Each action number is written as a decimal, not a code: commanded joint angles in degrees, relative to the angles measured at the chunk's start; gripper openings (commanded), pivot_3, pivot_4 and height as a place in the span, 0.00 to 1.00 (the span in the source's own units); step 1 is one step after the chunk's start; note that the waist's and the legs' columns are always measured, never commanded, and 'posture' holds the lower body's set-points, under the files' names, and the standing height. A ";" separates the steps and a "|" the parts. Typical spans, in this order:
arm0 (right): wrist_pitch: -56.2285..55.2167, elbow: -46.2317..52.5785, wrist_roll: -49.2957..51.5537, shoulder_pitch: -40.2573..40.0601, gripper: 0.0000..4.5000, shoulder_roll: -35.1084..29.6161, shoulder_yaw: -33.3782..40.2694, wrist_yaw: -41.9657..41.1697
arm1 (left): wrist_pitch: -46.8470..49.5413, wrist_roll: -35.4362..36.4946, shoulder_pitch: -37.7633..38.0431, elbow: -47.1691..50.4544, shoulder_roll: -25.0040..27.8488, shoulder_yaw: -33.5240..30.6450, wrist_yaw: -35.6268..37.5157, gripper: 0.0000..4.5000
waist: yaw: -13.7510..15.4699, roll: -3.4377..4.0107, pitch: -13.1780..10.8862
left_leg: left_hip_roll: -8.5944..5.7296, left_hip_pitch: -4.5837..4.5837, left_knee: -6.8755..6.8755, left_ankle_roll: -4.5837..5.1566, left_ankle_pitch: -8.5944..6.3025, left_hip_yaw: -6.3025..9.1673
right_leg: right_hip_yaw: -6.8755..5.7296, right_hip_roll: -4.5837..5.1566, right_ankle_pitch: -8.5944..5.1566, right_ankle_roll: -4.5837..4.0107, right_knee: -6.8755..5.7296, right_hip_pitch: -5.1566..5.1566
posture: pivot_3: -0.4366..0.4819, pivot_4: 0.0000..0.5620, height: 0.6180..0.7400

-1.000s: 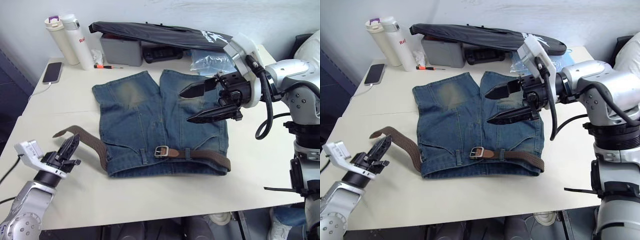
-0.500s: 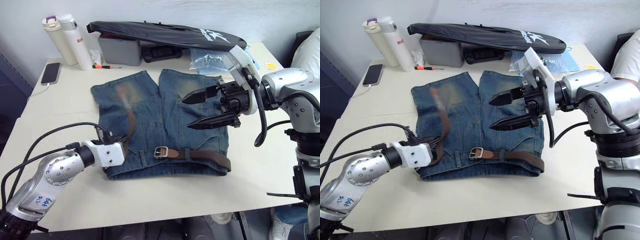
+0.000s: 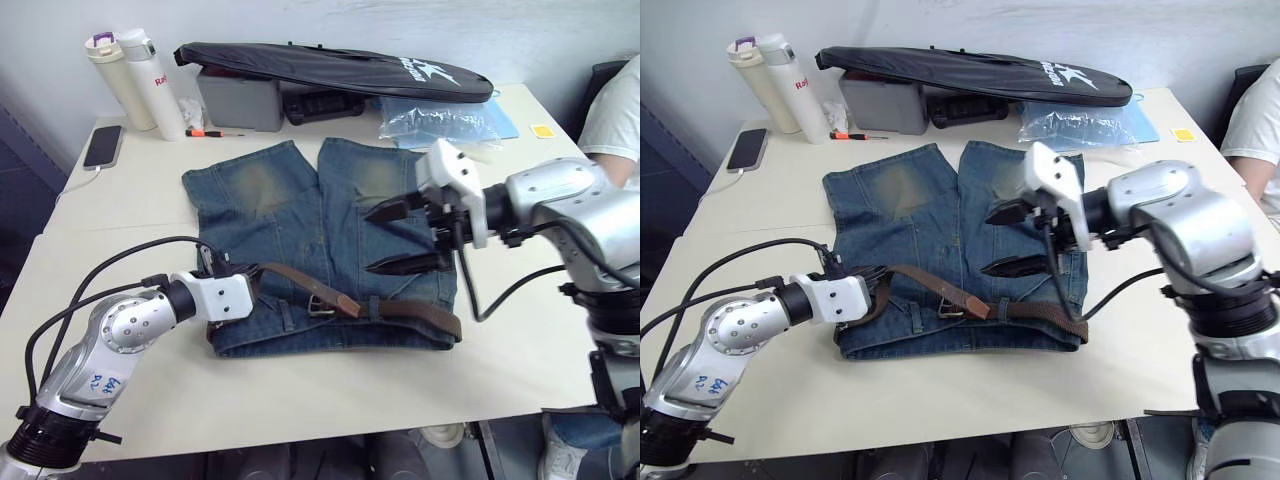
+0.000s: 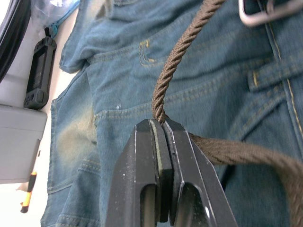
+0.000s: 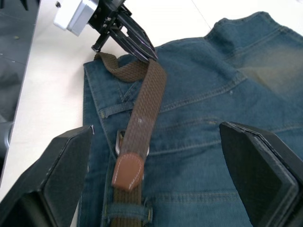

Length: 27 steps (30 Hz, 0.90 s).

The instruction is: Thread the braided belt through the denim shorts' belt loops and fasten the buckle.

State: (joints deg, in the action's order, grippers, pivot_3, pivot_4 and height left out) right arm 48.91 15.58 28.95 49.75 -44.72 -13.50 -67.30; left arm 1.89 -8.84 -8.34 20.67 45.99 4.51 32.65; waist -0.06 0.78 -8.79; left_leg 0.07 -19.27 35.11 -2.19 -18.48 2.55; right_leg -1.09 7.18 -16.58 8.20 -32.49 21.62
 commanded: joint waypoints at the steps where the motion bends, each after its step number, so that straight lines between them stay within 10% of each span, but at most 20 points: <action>1: 0.58 5.25 -3.52 -2.78 1.00 0.95 -3.69 4.69 | 2.83 2.64 -0.65 2.67 -0.92 -1.91 1.70 0.00 | 0.03 -0.02 -0.01 | 0.01 0.00 0.01 -0.04 0.02 0.01 | -0.01 -0.01 0.00 0.00 -0.02 0.00 | 0.48 0.27 1.00; 23: 5.28 5.87 -16.94 -8.76 1.00 12.15 -14.68 22.91 | 28.07 16.84 -6.56 7.20 -5.42 -4.46 6.48 0.00 | -0.06 -0.16 -0.02 | -0.06 -0.01 0.05 -0.20 0.22 0.14 | 0.01 -0.02 0.03 0.04 -0.29 -0.03 | 0.48 0.27 1.00; 27: 7.18 6.33 -16.78 -8.89 0.72 12.28 -14.56 23.29 | 29.01 17.35 -7.47 6.64 -5.83 -4.65 6.35 0.00 | -0.02 -0.17 -0.02 | -0.06 -0.01 0.06 -0.17 0.23 0.16 | 0.02 -0.02 0.02 0.04 -0.25 -0.03 | 0.48 0.27 1.00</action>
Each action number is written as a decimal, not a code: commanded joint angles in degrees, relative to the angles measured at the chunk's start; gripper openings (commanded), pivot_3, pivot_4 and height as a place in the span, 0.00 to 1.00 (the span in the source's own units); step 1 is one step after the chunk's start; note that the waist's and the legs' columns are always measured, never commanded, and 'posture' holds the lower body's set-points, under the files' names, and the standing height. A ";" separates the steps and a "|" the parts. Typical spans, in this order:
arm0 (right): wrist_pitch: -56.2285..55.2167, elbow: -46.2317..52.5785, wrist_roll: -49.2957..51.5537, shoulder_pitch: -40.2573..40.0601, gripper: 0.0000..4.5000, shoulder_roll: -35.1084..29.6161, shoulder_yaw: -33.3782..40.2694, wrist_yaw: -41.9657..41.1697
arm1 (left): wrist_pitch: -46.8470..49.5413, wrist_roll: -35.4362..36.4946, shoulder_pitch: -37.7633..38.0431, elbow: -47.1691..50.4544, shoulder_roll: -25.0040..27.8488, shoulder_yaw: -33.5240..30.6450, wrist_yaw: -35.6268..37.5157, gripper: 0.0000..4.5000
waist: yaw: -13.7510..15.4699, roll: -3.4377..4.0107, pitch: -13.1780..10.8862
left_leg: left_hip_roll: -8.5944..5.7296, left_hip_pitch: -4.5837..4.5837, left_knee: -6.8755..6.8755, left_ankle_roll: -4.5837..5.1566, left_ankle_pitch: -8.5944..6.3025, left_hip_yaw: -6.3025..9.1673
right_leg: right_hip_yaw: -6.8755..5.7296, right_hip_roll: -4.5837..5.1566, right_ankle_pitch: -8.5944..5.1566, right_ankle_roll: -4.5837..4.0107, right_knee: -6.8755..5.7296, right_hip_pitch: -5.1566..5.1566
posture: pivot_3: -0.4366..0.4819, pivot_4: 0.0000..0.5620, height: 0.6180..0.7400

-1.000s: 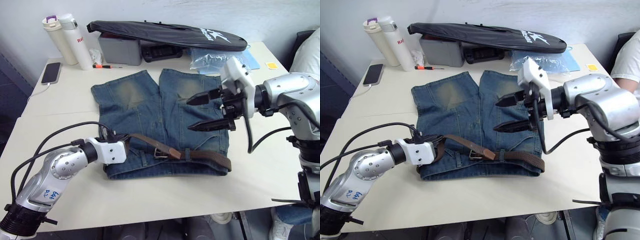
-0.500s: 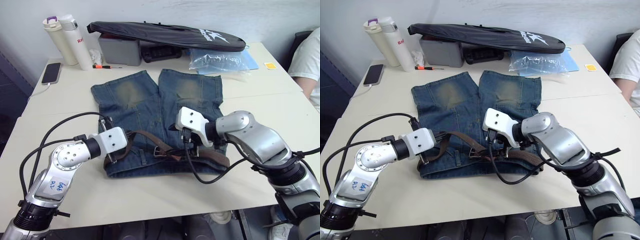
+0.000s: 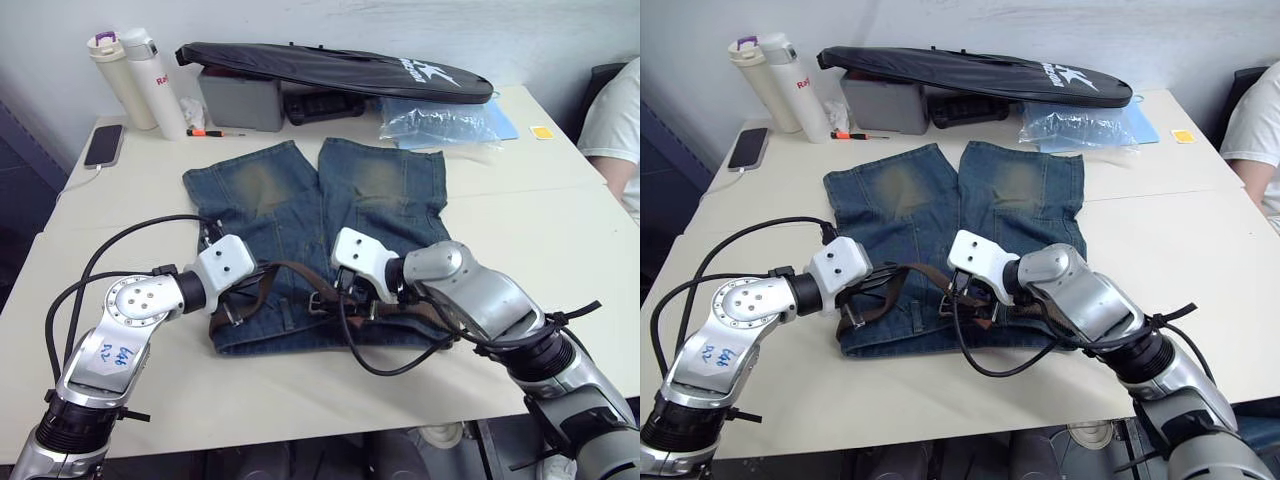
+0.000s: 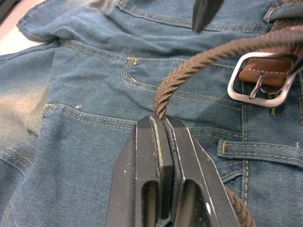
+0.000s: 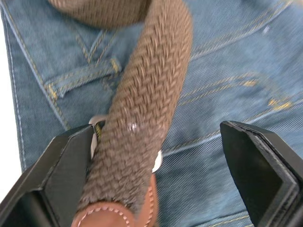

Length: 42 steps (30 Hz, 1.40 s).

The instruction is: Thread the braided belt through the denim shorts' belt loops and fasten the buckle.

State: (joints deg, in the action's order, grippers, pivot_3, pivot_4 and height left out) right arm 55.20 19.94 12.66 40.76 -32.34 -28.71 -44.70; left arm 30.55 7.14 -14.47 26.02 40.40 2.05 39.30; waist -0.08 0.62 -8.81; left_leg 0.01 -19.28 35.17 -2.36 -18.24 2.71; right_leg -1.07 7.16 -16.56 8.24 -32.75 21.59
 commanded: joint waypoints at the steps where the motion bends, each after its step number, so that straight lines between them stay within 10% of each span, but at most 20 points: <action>1: 1.13 2.04 -0.72 0.12 0.63 -0.33 0.56 0.74 | 0.41 1.46 -1.53 1.20 -0.10 -2.18 -0.15 0.00 | 0.00 -0.01 0.00 | 0.00 0.00 0.00 0.01 0.01 0.01 | 0.00 0.00 0.00 0.00 0.01 0.00 | 0.48 0.27 1.00; 5: 2.27 2.40 0.31 0.83 0.26 -1.12 3.13 0.20 | 0.88 2.50 -1.70 0.74 0.54 -3.23 0.50 0.00 | -0.03 -0.02 0.00 | -0.01 0.02 0.00 0.03 0.01 0.02 | 0.00 0.00 0.00 0.00 0.07 0.01 | 0.48 0.27 1.00; 12: 6.12 1.65 7.67 5.58 0.26 0.57 12.68 -2.06 | 13.58 15.80 -4.73 0.93 -4.07 -11.66 -1.32 0.00 | -0.01 -0.06 -0.02 | -0.01 0.01 0.00 0.04 0.02 0.04 | 0.01 -0.01 0.00 0.00 0.03 0.00 | 0.48 0.27 1.00; 20: 2.63 -1.70 6.11 6.99 0.26 1.48 11.32 -0.65 | 39.07 37.83 -13.54 -1.47 -7.89 -31.81 -9.75 0.69 | -0.37 -0.22 -0.02 | 0.00 0.00 -0.01 -0.01 0.08 0.19 | -0.03 -0.07 0.01 0.02 -0.23 -0.02 | 0.48 0.27 1.00; 24: -3.38 -4.45 1.10 7.88 0.26 1.20 7.37 0.40 | 54.67 64.16 -14.43 -0.62 -4.71 -41.70 -11.64 1.00 | -0.81 -0.27 -0.04 | 0.01 0.03 -0.03 -0.08 0.12 0.16 | 0.00 -0.07 0.02 0.04 -0.22 -0.01 | 0.48 0.27 1.00; 30: -8.14 -6.16 -2.62 8.21 0.26 1.46 5.28 0.27 | 36.48 104.17 -5.45 -3.62 2.56 -28.58 -38.28 1.00 | -1.27 -0.34 -0.06 | 0.00 0.09 -0.05 -0.25 0.18 0.64 | 0.08 0.06 0.02 0.05 -0.24 -0.02 | 0.48 0.27 1.00; 42: -10.55 -3.02 -4.16 7.12 0.26 0.89 6.71 -0.17 | 14.72 105.86 1.61 0.23 -17.83 -13.60 -71.48 1.00 | 0.04 -0.41 -0.04 | -0.18 0.08 -0.07 -0.51 0.38 0.50 | 0.07 -0.05 0.11 0.02 0.02 -0.01 | 0.48 0.27 1.00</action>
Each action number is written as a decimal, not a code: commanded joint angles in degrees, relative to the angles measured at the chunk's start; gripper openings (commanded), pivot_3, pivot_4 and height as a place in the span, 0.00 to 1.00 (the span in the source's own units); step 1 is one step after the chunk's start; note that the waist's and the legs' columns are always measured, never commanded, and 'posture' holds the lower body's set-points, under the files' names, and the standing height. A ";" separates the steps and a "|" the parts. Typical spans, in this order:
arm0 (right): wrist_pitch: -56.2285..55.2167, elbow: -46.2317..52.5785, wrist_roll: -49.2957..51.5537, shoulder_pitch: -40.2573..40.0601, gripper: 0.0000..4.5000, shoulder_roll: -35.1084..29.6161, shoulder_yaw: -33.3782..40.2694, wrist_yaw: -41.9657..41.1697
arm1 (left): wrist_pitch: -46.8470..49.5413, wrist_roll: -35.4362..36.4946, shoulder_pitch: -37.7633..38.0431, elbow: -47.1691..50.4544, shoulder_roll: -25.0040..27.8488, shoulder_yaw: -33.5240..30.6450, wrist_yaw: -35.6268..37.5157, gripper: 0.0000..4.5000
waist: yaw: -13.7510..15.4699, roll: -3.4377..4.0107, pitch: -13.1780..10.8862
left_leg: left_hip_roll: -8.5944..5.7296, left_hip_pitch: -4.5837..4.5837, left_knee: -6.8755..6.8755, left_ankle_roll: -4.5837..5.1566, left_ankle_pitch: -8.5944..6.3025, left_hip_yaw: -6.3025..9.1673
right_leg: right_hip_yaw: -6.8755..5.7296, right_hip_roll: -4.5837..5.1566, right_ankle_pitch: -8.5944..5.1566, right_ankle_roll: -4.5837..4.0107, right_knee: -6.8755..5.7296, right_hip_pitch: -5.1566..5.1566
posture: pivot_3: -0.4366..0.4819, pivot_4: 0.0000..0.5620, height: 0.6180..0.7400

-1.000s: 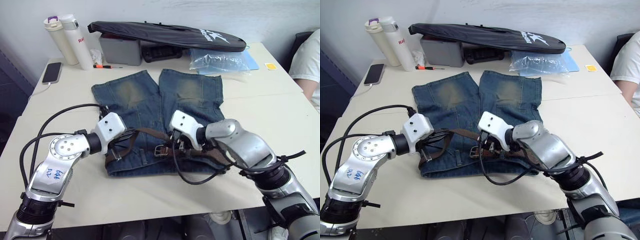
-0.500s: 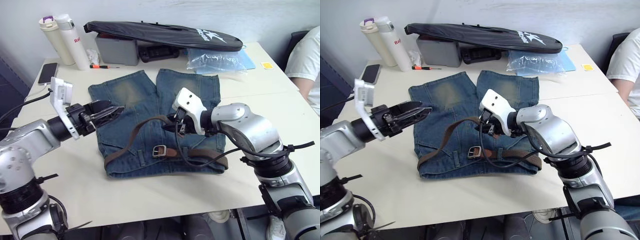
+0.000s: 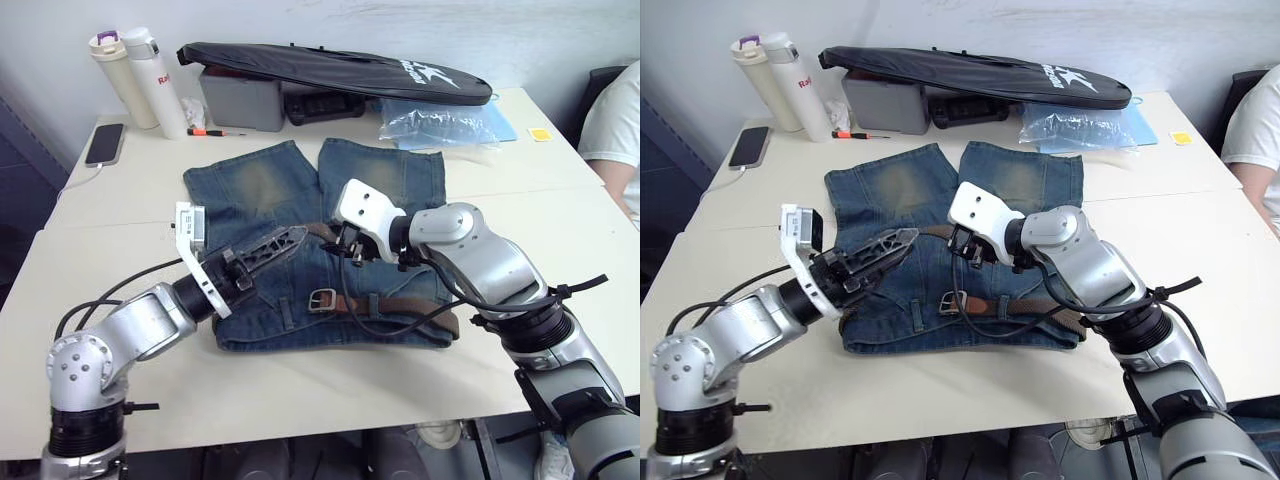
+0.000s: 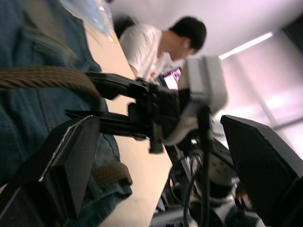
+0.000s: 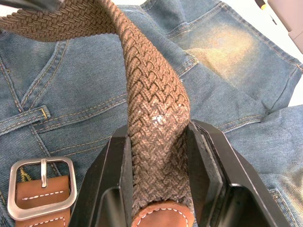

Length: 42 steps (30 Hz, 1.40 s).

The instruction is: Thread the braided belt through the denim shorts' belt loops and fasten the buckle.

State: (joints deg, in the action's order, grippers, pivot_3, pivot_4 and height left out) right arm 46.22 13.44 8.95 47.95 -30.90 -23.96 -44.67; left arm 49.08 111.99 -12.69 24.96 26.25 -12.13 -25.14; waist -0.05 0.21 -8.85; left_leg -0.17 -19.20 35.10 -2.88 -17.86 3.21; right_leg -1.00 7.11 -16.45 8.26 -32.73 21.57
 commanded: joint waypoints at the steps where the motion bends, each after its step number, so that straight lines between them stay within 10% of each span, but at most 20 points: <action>1: -1.87 3.96 -0.52 -0.38 0.26 -0.83 1.78 -0.45 | -5.25 1.01 -0.95 1.01 -5.91 0.41 -9.59 1.00 | 0.03 -0.01 0.00 | 0.00 0.00 0.01 0.00 0.00 -0.01 | 0.01 0.00 0.00 0.00 0.02 -0.01 | 0.48 0.27 1.00; 13: 0.72 8.18 0.05 -1.10 0.26 0.28 1.36 0.12 | -6.77 1.01 -5.97 -0.19 -15.13 2.24 -18.79 1.00 | 0.09 -0.05 0.02 | -0.02 -0.01 0.03 0.01 0.04 -0.07 | 0.02 -0.04 0.07 0.03 0.22 -0.07 | 0.48 0.27 1.00; 26: 4.65 10.44 3.08 -0.46 0.26 2.40 3.45 0.35 | -8.48 1.01 -8.19 -4.27 -14.99 4.43 -21.42 0.05 | 0.16 -0.05 0.02 | -0.01 -0.02 -0.01 -0.01 0.07 -0.06 | 0.01 -0.06 0.09 0.01 0.30 -0.08 | 0.48 0.27 1.00; 31: 8.84 11.39 6.87 -1.55 0.26 4.51 6.79 1.22 | -8.72 1.01 -8.48 -5.20 -13.86 4.18 -21.01 0.00 | 0.17 -0.05 0.02 | -0.01 -0.04 -0.02 -0.01 0.07 -0.05 | -0.01 -0.06 0.09 0.01 0.31 -0.07 | 0.48 0.27 1.00; 32: 9.29 11.61 7.29 -1.78 0.49 4.38 7.08 1.08 | -8.65 1.01 -8.51 -5.38 -13.58 3.92 -20.89 0.00 | 0.17 -0.05 0.02 | -0.01 -0.04 -0.02 -0.01 0.07 -0.05 | -0.01 -0.06 0.09 0.01 0.31 -0.07 | 0.48 0.27 1.00; 37: 10.77 13.50 11.68 -4.11 0.98 1.49 11.87 -1.11 | -8.70 1.01 -8.69 -5.95 -12.26 1.52 -20.74 0.00 | 0.18 -0.05 0.01 | -0.01 -0.05 -0.03 -0.01 0.06 -0.04 | -0.01 -0.06 0.09 0.01 0.34 -0.07 | 0.48 0.27 1.00; 42: 10.16 14.46 15.69 -8.35 0.99 -2.23 17.36 -2.75 | -8.67 1.01 -8.78 -5.98 -12.33 -1.42 -20.78 0.00 | 0.80 -0.06 0.01 | -0.01 -0.08 -0.06 0.00 0.06 -0.05 | -0.03 -0.06 0.09 0.01 0.44 -0.08 | 0.48 0.27 1.00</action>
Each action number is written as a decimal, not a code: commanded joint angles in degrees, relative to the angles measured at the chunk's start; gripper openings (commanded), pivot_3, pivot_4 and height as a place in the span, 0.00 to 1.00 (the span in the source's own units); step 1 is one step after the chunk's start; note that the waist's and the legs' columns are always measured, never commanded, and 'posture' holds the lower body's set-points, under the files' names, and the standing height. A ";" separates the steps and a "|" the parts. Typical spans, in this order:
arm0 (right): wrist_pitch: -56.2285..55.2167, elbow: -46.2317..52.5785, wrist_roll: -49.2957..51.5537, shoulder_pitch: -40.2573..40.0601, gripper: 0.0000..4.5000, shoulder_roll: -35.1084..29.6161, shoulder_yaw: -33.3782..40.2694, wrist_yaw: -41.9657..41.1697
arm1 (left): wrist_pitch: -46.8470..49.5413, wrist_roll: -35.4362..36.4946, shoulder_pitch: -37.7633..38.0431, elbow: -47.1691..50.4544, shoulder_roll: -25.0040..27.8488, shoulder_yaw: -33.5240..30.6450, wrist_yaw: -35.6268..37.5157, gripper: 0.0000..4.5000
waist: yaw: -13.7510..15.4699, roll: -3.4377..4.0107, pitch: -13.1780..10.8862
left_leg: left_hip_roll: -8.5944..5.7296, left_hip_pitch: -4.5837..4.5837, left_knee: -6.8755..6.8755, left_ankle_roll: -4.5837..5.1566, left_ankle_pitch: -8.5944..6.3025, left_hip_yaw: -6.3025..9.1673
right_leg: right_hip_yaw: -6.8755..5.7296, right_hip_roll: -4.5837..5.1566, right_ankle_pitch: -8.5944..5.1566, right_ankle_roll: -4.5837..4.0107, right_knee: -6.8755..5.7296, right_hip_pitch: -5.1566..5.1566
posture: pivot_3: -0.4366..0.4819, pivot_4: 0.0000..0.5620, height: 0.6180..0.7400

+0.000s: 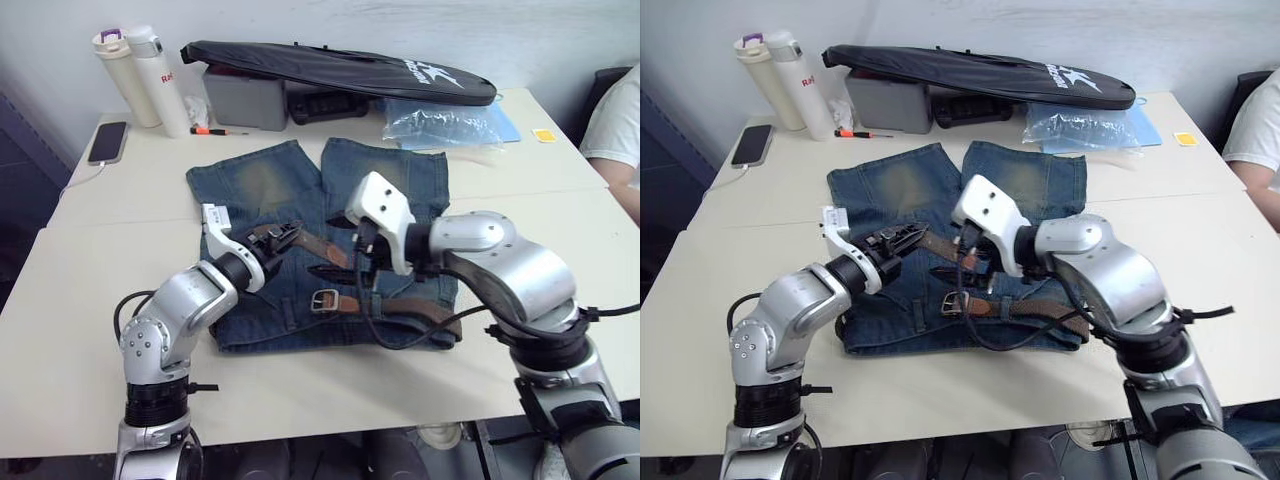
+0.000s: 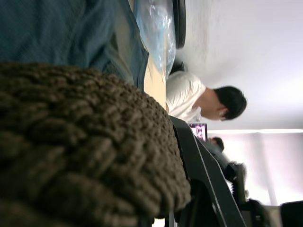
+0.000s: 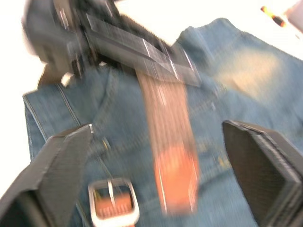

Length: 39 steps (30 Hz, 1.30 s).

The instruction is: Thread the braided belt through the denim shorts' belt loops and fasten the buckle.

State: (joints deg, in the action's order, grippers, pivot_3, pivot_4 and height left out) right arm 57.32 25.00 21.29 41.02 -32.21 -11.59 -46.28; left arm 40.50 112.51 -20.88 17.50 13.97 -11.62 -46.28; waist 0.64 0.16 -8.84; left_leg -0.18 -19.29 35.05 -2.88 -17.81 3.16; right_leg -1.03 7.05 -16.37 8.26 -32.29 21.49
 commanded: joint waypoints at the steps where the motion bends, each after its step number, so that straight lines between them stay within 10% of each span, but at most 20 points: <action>1: -0.86 3.12 4.48 -2.49 0.99 -1.43 6.38 -1.50 | -0.14 0.49 -0.55 1.69 -0.30 -2.47 0.30 0.00 | 0.28 0.00 0.00 | 0.00 0.00 -0.01 0.00 0.00 0.00 | 0.00 0.00 0.00 0.00 0.01 0.01 | 0.48 0.27 1.00; 9: 0.73 3.46 8.71 -8.42 0.99 -3.88 8.74 -1.75 | 3.78 0.49 3.78 4.15 2.49 -8.65 1.10 0.00 | -0.88 0.70 -0.34 | -1.52 -0.90 -0.09 0.29 0.66 3.68 | -4.11 1.69 -0.36 0.73 0.63 -2.15 | 0.48 0.27 1.00; 21: -0.62 5.28 14.31 -10.17 0.99 -11.07 4.55 -11.37 | 6.27 0.49 16.70 10.20 6.05 -18.36 10.98 0.00 | 0.98 0.56 -0.46 | -1.12 -0.89 -0.04 -0.10 0.74 2.69 | -3.01 1.39 -0.21 0.33 0.42 -0.92 | 0.48 0.27 1.00; 39: -17.26 9.00 -1.05 -15.09 0.99 -20.06 -4.42 -14.11 | -0.50 0.49 32.92 16.18 7.10 -10.15 14.78 0.00 | 1.22 0.51 -0.47 | -0.96 -0.91 0.00 -0.15 0.37 2.16 | -2.75 1.35 -0.25 0.07 0.79 -0.78 | 0.48 0.27 1.00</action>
State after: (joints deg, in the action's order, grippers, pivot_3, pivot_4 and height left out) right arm 39.58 31.58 20.19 25.95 -52.41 -16.99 -60.84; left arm 40.50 112.44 11.18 32.62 20.51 -21.68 -32.29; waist 1.87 0.67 -9.30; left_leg -1.12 -20.19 35.05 -3.01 -17.45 5.32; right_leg -3.78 8.39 -16.64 8.27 -31.49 20.71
